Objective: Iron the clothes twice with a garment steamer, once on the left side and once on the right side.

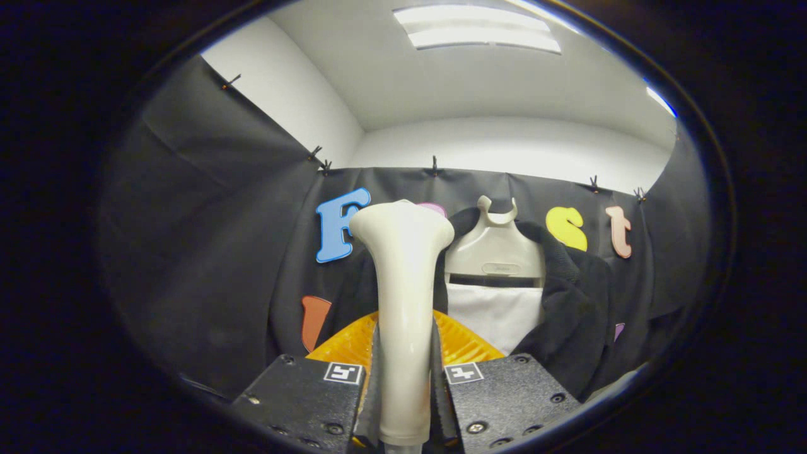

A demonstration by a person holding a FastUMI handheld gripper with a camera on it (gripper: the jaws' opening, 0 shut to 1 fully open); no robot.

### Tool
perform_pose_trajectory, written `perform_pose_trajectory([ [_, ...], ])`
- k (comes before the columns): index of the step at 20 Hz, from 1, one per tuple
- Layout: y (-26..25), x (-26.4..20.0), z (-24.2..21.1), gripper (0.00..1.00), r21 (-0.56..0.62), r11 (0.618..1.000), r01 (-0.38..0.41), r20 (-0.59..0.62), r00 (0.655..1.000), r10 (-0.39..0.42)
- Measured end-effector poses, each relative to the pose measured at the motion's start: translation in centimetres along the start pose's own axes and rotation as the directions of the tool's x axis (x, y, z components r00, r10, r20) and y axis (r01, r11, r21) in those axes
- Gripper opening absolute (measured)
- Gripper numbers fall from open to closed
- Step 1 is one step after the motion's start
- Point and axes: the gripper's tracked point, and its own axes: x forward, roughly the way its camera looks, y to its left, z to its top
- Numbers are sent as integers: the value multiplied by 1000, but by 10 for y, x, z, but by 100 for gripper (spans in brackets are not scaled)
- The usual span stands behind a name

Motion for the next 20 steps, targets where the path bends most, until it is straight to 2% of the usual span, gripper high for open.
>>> perform_pose_trajectory([
  [8,-7,-24,-40,34,1,1000,16,-43,999,-16],
  [20,-14,-63,-105,34,24,1000,-3,-188,982,7],
])
